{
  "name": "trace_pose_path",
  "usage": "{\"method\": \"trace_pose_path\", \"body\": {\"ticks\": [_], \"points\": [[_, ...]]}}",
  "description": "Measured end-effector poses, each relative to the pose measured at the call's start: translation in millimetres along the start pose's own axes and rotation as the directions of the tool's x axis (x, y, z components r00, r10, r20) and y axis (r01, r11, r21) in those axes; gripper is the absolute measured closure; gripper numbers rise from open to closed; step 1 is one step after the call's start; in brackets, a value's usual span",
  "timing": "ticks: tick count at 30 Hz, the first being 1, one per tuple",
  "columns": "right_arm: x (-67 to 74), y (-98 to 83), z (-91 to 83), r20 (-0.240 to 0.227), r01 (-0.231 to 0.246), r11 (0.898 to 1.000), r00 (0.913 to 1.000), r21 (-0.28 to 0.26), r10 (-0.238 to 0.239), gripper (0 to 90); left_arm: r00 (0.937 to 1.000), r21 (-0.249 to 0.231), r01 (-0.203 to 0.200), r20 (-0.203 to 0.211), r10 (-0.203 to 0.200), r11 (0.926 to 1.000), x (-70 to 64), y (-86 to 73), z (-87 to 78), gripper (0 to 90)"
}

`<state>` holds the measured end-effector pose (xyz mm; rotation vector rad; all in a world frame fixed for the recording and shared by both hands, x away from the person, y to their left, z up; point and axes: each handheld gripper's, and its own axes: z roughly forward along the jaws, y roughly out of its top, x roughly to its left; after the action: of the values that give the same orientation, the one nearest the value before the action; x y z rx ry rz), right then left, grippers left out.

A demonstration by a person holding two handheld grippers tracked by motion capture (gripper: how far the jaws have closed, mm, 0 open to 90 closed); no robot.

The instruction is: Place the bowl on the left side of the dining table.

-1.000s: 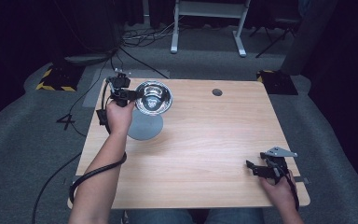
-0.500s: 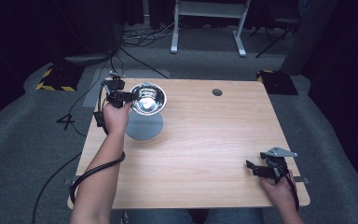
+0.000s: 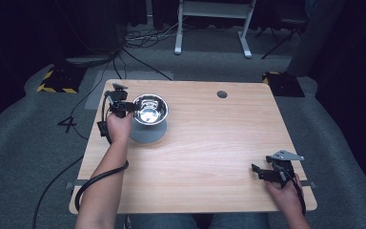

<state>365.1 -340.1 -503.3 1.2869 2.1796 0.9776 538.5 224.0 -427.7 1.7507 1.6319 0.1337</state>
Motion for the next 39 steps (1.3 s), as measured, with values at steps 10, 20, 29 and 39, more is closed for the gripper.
{"method": "trace_pose_path", "body": {"ticks": [10, 20, 29, 39], "points": [[0.0, 0.0, 0.0, 0.000, 0.000, 1.000, 1.0000, 0.000, 0.000, 23.2, 0.9998, 0.046, 0.013, -0.015, -0.012, 0.9989, 9.2, -16.7, 17.0, 84.9], [-0.1, 0.0, 0.0, 0.000, 0.000, 1.000, 1.0000, 0.000, 0.000, 23.2, 0.9996, 0.061, 0.023, -0.019, -0.022, 0.9979, 14.9, -20.4, 21.5, 84.8], [-0.1, 0.0, 0.0, 0.000, 0.000, 1.000, 1.0000, 0.000, 0.000, 23.2, 0.9993, 0.080, 0.033, -0.018, -0.032, 0.9962, 19.1, -21.1, 21.4, 84.4], [-0.1, 0.0, 0.0, 0.000, 0.000, 1.000, 1.0000, 0.000, 0.000, 23.2, 0.9983, 0.085, 0.053, -0.026, -0.051, 0.9950, 23.9, -24.2, 20.5, 85.0]]}}
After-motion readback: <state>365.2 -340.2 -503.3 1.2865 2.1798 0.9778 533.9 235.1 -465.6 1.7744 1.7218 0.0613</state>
